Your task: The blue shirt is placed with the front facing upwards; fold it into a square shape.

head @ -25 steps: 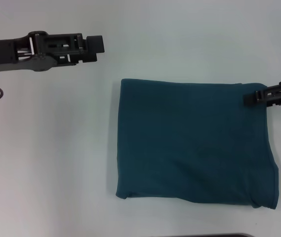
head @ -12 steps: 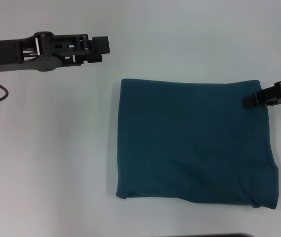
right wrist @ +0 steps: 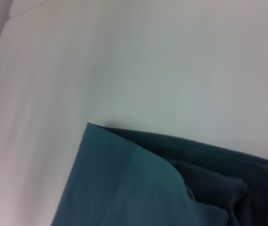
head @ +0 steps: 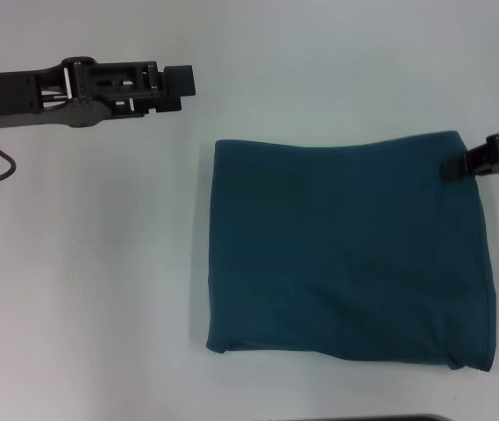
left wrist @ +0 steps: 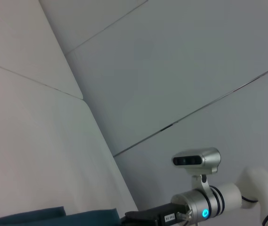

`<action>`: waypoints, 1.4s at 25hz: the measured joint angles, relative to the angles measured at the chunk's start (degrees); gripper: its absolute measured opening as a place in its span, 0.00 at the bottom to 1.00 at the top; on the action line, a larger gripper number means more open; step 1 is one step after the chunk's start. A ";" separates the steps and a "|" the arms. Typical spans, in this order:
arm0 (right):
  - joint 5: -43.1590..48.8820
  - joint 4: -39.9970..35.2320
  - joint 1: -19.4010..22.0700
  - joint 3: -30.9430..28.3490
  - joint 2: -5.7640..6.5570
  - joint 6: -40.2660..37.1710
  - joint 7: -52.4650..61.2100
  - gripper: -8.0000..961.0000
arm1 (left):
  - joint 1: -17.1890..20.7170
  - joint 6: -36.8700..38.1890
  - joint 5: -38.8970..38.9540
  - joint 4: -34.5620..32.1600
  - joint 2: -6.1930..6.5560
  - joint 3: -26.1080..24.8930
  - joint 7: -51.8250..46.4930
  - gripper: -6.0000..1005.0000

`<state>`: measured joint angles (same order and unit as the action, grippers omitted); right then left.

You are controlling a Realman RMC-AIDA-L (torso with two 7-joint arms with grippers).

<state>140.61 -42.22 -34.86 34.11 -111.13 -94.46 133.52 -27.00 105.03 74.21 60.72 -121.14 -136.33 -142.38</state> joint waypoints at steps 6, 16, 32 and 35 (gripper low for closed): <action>-0.48 -0.03 -1.21 -0.01 0.11 -0.18 0.23 0.07 | 0.02 0.21 -0.03 0.01 0.02 0.02 0.08 0.59; -1.40 -0.14 -1.71 -0.20 0.24 2.63 0.26 0.04 | 0.09 0.31 0.19 0.01 -0.40 0.05 0.52 0.59; -0.71 0.37 -1.51 0.32 1.20 5.41 4.06 0.04 | 0.02 0.44 0.41 -0.05 -0.52 0.10 0.86 0.59; -0.69 0.18 -1.37 0.24 1.82 5.79 4.76 0.09 | 0.02 0.44 0.41 -0.09 -0.51 0.08 1.27 0.59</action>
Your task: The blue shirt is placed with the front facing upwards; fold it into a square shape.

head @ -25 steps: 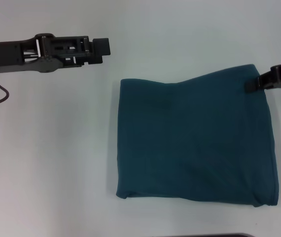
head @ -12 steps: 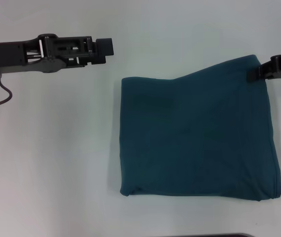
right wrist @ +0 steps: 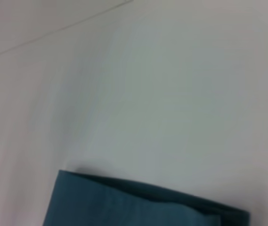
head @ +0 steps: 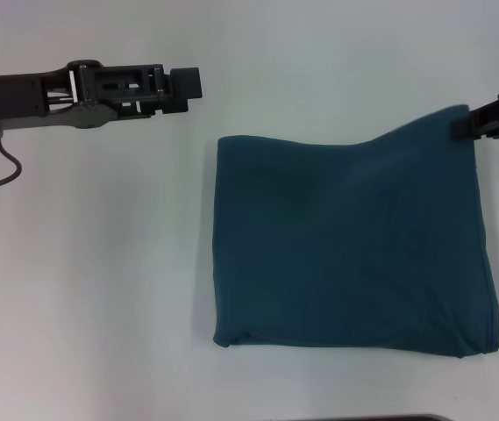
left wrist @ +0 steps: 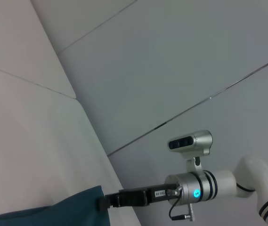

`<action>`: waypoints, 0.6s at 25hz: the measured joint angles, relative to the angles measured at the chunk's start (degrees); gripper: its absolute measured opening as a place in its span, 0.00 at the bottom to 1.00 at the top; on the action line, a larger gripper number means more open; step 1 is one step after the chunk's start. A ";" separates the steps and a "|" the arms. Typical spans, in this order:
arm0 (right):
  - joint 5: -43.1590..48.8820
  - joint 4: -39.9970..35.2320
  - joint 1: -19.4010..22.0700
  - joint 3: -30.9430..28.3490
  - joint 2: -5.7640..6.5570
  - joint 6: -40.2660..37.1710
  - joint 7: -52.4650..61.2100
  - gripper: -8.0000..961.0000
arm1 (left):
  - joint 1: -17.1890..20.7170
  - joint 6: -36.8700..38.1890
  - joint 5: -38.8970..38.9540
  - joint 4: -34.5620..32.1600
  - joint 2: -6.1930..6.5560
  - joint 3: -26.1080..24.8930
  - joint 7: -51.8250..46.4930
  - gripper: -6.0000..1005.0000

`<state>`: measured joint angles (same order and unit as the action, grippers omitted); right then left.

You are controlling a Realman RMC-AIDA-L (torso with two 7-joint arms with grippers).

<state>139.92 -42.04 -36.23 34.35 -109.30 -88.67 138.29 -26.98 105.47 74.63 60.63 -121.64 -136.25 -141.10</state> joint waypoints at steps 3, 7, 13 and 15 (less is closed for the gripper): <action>0.01 -0.21 0.07 0.01 1.07 0.32 0.63 0.16 | 0.06 0.00 0.00 0.01 -0.04 -0.02 0.15 0.59; -0.37 -0.87 0.15 -1.02 2.14 -0.89 1.61 0.32 | 0.26 0.04 0.00 0.01 -0.06 -0.32 0.33 0.59; -4.02 -1.83 -0.09 -2.35 1.43 -10.07 -0.69 0.54 | 0.31 0.09 0.03 0.06 -0.08 -0.55 0.40 0.59; -4.61 -1.81 -0.19 -2.09 0.46 -11.22 -1.32 0.58 | 0.19 0.09 0.05 0.05 -0.08 -0.53 0.40 0.59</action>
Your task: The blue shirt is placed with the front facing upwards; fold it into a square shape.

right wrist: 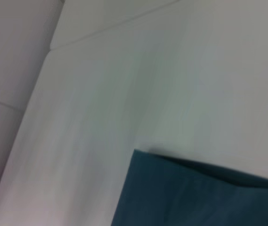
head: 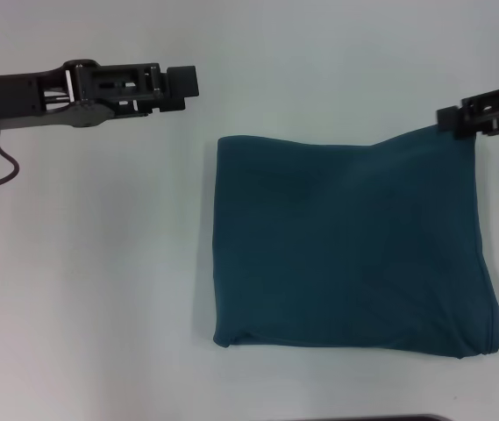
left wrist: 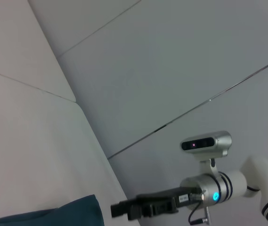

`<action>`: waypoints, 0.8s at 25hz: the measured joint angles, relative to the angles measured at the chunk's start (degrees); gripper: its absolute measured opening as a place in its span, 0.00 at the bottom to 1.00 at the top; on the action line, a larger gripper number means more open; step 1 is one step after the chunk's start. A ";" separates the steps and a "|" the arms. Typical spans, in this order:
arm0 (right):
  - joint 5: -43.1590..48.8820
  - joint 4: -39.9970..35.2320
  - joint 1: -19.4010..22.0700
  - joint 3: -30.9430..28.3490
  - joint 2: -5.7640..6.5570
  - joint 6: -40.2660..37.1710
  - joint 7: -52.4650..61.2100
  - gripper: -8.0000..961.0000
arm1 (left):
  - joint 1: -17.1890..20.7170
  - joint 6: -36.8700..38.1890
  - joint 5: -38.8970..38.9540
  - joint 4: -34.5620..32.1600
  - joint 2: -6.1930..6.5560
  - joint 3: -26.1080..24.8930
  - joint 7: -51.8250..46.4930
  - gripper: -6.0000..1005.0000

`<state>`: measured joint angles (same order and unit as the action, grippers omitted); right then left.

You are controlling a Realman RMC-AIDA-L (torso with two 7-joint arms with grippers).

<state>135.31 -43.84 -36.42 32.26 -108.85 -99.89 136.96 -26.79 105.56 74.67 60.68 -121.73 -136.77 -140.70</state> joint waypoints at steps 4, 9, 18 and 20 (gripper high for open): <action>1.27 1.42 0.13 1.65 -1.24 1.79 -0.61 0.58 | 0.08 -0.01 0.02 0.05 0.00 -0.06 0.00 0.59; 4.15 2.14 0.41 2.55 -1.40 3.99 -0.03 0.58 | 0.07 -0.05 0.04 0.12 0.04 -0.11 0.00 0.59; 6.57 6.10 -0.79 4.79 -1.55 10.06 0.04 0.58 | 0.20 -0.01 0.04 -0.03 -0.10 -0.08 0.26 0.59; 6.70 5.37 -0.98 4.83 -1.58 9.80 0.50 0.58 | 0.24 -0.01 0.04 -0.04 -0.09 -0.08 0.26 0.59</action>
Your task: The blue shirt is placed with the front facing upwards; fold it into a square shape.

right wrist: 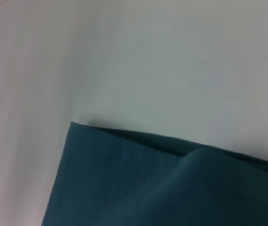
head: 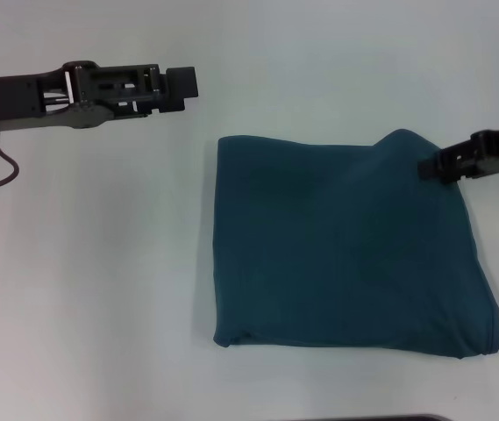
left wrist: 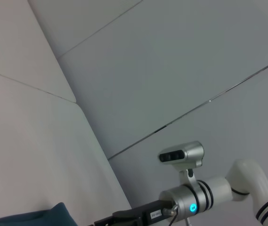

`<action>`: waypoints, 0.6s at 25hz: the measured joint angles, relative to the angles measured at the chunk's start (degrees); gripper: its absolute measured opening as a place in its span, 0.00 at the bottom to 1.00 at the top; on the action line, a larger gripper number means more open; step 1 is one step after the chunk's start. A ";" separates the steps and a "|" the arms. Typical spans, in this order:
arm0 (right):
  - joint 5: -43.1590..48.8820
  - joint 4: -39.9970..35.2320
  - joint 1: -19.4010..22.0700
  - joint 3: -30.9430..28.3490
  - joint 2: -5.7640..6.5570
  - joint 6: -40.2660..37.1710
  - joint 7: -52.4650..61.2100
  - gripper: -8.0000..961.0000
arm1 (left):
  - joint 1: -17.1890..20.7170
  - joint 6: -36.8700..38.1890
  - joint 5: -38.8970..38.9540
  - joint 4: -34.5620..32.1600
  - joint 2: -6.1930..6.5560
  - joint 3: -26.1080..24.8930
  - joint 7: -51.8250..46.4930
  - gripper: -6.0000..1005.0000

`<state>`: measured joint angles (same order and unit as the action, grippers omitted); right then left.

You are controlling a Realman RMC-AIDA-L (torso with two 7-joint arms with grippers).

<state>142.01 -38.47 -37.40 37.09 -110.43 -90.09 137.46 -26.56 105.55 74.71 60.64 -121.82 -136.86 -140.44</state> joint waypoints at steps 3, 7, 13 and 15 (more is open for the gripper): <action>-0.70 -4.23 0.35 -1.07 0.30 -2.68 1.54 0.58 | 0.05 0.05 0.00 0.00 0.01 0.01 0.01 0.59; -3.39 -10.10 0.58 -4.17 0.34 -9.19 2.27 0.58 | 0.08 0.19 0.00 0.10 0.01 0.02 0.03 0.59; -4.94 -5.92 -0.06 -2.61 -0.99 -9.05 0.82 0.58 | 0.24 0.19 0.00 0.06 0.01 -0.07 0.22 0.59; -4.60 -4.38 -0.13 -1.35 -1.57 -6.95 0.49 0.58 | 0.26 0.20 0.00 0.04 0.01 -0.08 0.23 0.59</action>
<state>137.40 -42.85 -37.53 35.75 -111.99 -97.05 137.96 -26.30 105.75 74.71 60.69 -121.81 -136.93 -140.22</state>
